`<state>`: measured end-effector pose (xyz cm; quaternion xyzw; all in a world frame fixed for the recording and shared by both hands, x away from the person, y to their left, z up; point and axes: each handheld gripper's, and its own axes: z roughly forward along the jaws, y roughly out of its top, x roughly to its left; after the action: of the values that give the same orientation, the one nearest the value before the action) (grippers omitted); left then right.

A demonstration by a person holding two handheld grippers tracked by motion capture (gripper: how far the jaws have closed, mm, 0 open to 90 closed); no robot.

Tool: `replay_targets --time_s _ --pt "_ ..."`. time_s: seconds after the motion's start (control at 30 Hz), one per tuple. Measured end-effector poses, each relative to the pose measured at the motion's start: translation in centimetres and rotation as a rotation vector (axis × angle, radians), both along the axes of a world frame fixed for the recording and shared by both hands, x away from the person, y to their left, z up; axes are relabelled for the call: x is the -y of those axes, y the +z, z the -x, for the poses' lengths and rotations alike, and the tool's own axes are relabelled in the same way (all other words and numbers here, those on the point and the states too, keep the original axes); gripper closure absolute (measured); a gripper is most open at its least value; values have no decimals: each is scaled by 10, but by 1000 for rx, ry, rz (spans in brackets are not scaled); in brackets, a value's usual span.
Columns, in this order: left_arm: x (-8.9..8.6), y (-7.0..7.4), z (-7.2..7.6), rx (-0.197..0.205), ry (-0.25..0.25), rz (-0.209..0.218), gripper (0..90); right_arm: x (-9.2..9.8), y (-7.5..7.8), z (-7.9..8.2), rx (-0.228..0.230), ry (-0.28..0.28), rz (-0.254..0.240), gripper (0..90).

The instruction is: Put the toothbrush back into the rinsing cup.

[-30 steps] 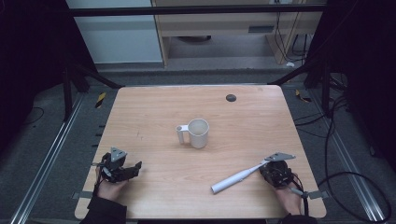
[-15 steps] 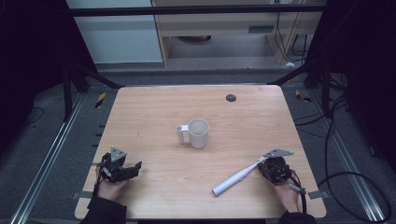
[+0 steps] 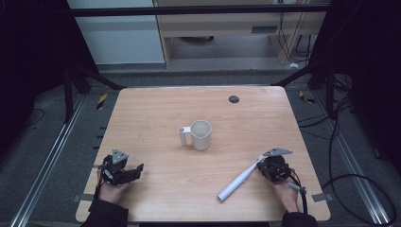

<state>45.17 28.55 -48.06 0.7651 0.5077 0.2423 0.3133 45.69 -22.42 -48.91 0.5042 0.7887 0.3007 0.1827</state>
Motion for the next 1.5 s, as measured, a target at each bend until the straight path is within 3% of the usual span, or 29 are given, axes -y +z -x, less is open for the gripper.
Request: replay_targets --time_s 1.27,1.5 --pt "0 0 0 0 0 1 280 -22 0 -17 4 39 -24 898" --pt "-1 0 0 2 0 5 279 -22 7 -11 26 44 -44 899"
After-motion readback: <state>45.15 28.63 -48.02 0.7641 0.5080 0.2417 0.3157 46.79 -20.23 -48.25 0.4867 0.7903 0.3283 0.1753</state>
